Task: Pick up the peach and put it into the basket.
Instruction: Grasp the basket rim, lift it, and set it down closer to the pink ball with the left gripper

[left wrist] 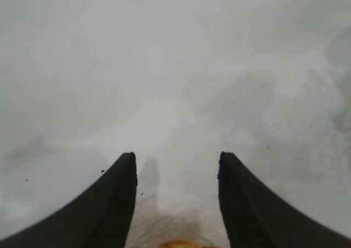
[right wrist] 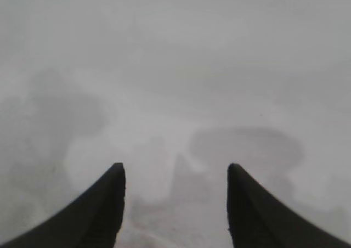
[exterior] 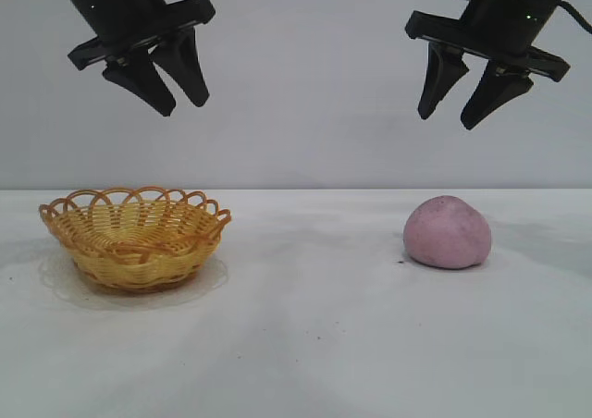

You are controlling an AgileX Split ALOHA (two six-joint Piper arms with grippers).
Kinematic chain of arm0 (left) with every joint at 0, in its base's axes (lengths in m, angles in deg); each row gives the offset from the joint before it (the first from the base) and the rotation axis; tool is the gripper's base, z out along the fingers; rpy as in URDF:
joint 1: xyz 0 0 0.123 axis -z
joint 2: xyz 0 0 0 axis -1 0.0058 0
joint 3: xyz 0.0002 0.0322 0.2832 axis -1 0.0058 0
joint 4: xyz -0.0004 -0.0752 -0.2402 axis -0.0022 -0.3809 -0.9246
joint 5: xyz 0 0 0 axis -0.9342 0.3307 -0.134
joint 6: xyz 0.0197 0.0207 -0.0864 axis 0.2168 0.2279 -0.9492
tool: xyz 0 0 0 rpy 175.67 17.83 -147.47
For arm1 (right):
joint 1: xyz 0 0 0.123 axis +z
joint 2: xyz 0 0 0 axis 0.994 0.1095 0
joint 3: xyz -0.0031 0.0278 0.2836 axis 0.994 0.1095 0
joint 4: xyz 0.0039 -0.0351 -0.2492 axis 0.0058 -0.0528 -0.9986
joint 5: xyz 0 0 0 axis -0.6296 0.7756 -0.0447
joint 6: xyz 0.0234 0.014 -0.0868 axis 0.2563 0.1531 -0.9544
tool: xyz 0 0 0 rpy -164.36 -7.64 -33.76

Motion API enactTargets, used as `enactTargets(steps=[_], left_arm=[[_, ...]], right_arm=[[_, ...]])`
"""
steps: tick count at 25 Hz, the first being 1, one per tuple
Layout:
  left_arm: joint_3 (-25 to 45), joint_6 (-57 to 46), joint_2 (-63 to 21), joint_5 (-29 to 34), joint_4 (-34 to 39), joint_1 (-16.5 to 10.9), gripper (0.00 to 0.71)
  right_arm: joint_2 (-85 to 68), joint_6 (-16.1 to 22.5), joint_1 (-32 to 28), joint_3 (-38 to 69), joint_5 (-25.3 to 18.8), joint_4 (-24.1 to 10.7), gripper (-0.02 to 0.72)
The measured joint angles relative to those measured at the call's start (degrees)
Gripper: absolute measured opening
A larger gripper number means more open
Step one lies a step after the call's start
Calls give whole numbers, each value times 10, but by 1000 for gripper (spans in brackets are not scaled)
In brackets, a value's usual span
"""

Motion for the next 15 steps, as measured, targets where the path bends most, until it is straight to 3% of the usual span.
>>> enactTargets(steps=[15], left_arm=[[-1, 0, 0, 21, 19, 0, 344]], right_arm=[[0, 0, 0, 0, -4, 0, 356]])
